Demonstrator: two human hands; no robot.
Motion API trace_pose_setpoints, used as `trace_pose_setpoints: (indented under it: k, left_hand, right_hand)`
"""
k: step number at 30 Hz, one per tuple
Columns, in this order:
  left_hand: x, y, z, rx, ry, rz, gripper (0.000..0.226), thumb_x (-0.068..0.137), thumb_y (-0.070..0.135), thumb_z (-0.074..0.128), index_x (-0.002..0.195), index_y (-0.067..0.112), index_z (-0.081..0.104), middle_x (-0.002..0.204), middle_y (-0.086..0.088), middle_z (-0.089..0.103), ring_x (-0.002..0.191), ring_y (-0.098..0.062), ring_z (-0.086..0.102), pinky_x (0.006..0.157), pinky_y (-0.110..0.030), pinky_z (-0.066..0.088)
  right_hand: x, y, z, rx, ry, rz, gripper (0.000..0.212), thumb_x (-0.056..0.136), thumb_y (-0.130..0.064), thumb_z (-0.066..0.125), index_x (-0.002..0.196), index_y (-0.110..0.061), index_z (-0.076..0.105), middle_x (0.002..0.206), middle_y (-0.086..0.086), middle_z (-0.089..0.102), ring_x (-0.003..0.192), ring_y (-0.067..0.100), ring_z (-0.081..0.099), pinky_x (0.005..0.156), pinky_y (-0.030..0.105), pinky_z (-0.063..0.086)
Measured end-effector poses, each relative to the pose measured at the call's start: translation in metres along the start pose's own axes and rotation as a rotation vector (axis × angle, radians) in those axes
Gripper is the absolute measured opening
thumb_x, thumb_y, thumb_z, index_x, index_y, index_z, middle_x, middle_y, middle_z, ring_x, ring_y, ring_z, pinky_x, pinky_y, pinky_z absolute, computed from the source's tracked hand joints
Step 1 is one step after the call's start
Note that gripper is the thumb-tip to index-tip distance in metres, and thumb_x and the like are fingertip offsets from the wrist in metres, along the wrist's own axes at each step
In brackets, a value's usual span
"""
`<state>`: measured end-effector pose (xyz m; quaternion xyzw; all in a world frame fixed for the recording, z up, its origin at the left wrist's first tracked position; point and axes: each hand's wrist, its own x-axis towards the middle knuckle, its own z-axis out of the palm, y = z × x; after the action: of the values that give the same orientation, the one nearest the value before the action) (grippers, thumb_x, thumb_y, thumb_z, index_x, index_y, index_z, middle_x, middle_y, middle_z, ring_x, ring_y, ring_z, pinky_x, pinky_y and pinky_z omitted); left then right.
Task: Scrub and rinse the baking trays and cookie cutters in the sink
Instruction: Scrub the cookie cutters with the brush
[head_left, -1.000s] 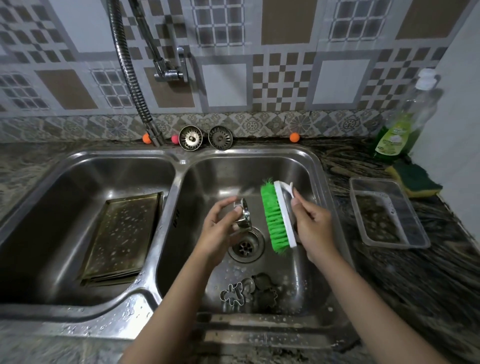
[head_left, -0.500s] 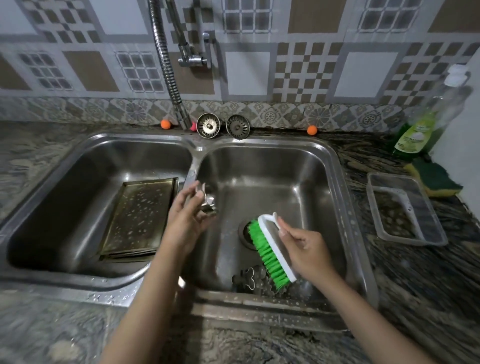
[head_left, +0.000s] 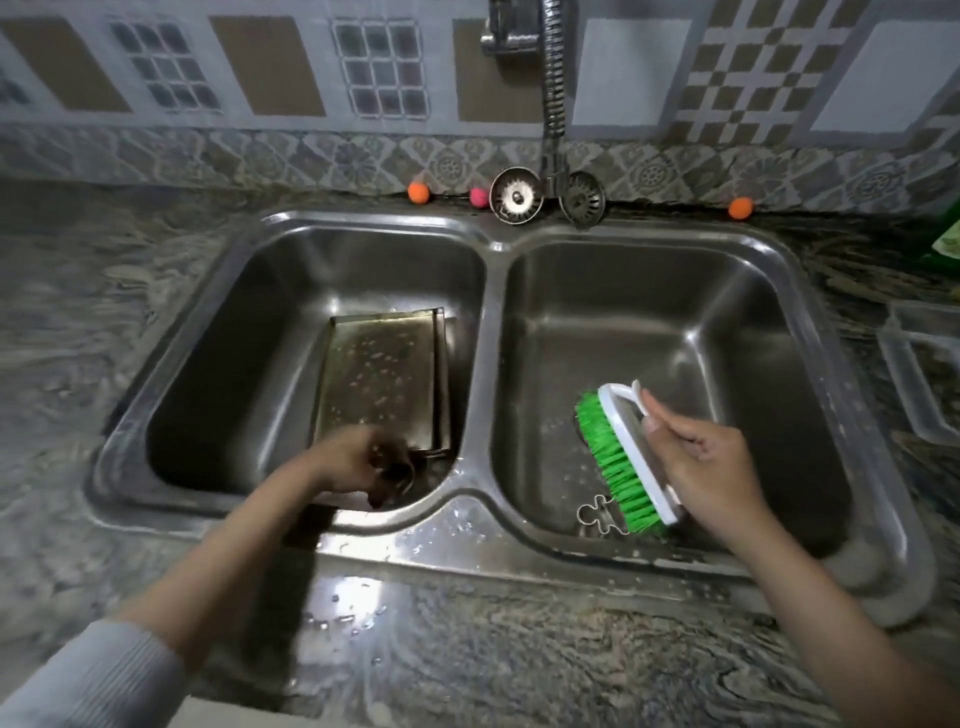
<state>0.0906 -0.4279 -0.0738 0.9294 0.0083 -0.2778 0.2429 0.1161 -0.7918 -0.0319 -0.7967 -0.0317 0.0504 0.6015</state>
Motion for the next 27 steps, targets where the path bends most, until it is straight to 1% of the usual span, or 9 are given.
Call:
trace_pose_setpoints:
  k: [3, 8, 11, 13, 15, 18, 20, 24, 27]
  left_hand:
    - [0.016, -0.013, 0.001, 0.307, -0.167, 0.141, 0.045, 0.060, 0.038, 0.064, 0.101, 0.022, 0.067, 0.095, -0.002, 0.071, 0.086, -0.023, 0.065, 0.073, -0.032, 0.051]
    - [0.038, -0.032, 0.009, 0.430, -0.190, 0.317, 0.038, 0.072, 0.029, 0.068, 0.109, 0.022, 0.064, 0.104, -0.004, 0.069, 0.093, -0.025, 0.064, 0.077, -0.031, 0.050]
    - [0.040, -0.040, 0.006, 0.239, -0.154, 0.308, 0.041, 0.075, 0.022, 0.072, 0.116, 0.023, 0.064, 0.110, 0.002, 0.069, 0.097, -0.016, 0.064, 0.081, -0.024, 0.047]
    - [0.036, -0.035, -0.003, 0.006, -0.041, 0.284, 0.028, 0.080, 0.022, 0.072, 0.108, 0.023, 0.067, 0.107, 0.005, 0.070, 0.097, -0.008, 0.064, 0.086, -0.024, 0.048]
    - [0.028, -0.015, -0.014, -0.247, 0.116, 0.276, 0.017, 0.084, 0.020, 0.069, 0.101, 0.023, 0.067, 0.097, 0.005, 0.070, 0.087, 0.000, 0.064, 0.082, -0.024, 0.049]
    - [0.015, 0.039, -0.027, -0.503, 0.328, 0.358, 0.014, 0.087, 0.019, 0.067, 0.101, 0.019, 0.069, 0.090, 0.000, 0.071, 0.078, -0.010, 0.064, 0.075, -0.022, 0.051]
    - [0.012, 0.082, -0.024, -0.597, 0.374, 0.420, 0.012, 0.086, 0.016, 0.067, 0.098, 0.015, 0.069, 0.085, 0.001, 0.069, 0.072, -0.010, 0.062, 0.070, -0.018, 0.050]
    - [0.024, 0.160, 0.015, -0.459, 0.193, 0.418, 0.029, 0.083, 0.021, 0.072, 0.107, 0.011, 0.062, 0.088, 0.001, 0.064, 0.076, -0.008, 0.060, 0.071, -0.017, 0.049]
    - [0.054, 0.198, 0.058, -0.029, -0.062, 0.329, 0.057, 0.080, 0.033, 0.072, 0.126, 0.009, 0.051, 0.119, -0.011, 0.062, 0.109, -0.026, 0.059, 0.090, -0.031, 0.048]
  right_hand:
    - [-0.004, -0.010, 0.024, 0.011, 0.047, 0.004, 0.033, 0.091, -0.005, 0.056, 0.124, -0.007, 0.056, 0.125, -0.006, 0.053, 0.097, -0.025, 0.049, 0.093, 0.001, 0.035]
    - [-0.018, -0.010, 0.047, -0.004, 0.112, 0.047, 0.032, 0.092, -0.009, 0.057, 0.123, -0.013, 0.059, 0.120, -0.010, 0.057, 0.093, -0.024, 0.051, 0.086, -0.002, 0.037]
    - [-0.027, -0.009, 0.049, -0.003, 0.149, 0.063, 0.033, 0.092, -0.007, 0.056, 0.124, -0.008, 0.058, 0.124, -0.005, 0.056, 0.095, -0.022, 0.053, 0.083, -0.002, 0.039]
    - [-0.031, -0.009, 0.045, -0.011, 0.183, 0.058, 0.033, 0.092, -0.005, 0.055, 0.125, -0.006, 0.056, 0.123, -0.004, 0.056, 0.093, -0.021, 0.054, 0.084, 0.000, 0.040]
    - [-0.031, -0.009, 0.036, 0.000, 0.223, 0.051, 0.035, 0.091, -0.003, 0.055, 0.126, -0.006, 0.052, 0.115, -0.012, 0.059, 0.091, -0.022, 0.054, 0.085, 0.000, 0.040]
    - [-0.028, -0.009, 0.016, 0.004, 0.282, 0.056, 0.036, 0.091, -0.002, 0.055, 0.126, -0.011, 0.050, 0.101, -0.039, 0.054, 0.091, -0.021, 0.055, 0.087, 0.002, 0.040]
    - [-0.025, -0.008, 0.000, 0.000, 0.325, 0.058, 0.033, 0.092, -0.007, 0.056, 0.123, -0.016, 0.054, 0.098, -0.039, 0.058, 0.097, -0.015, 0.057, 0.092, 0.010, 0.044]
    - [-0.019, -0.005, -0.032, 0.051, 0.373, 0.066, 0.032, 0.092, -0.012, 0.058, 0.122, -0.021, 0.056, 0.104, -0.034, 0.060, 0.111, 0.006, 0.059, 0.101, 0.041, 0.045]
    - [-0.017, 0.004, -0.053, 0.066, 0.353, 0.062, 0.031, 0.090, -0.015, 0.060, 0.121, -0.021, 0.059, 0.117, -0.012, 0.064, 0.111, 0.005, 0.060, 0.102, 0.038, 0.045]
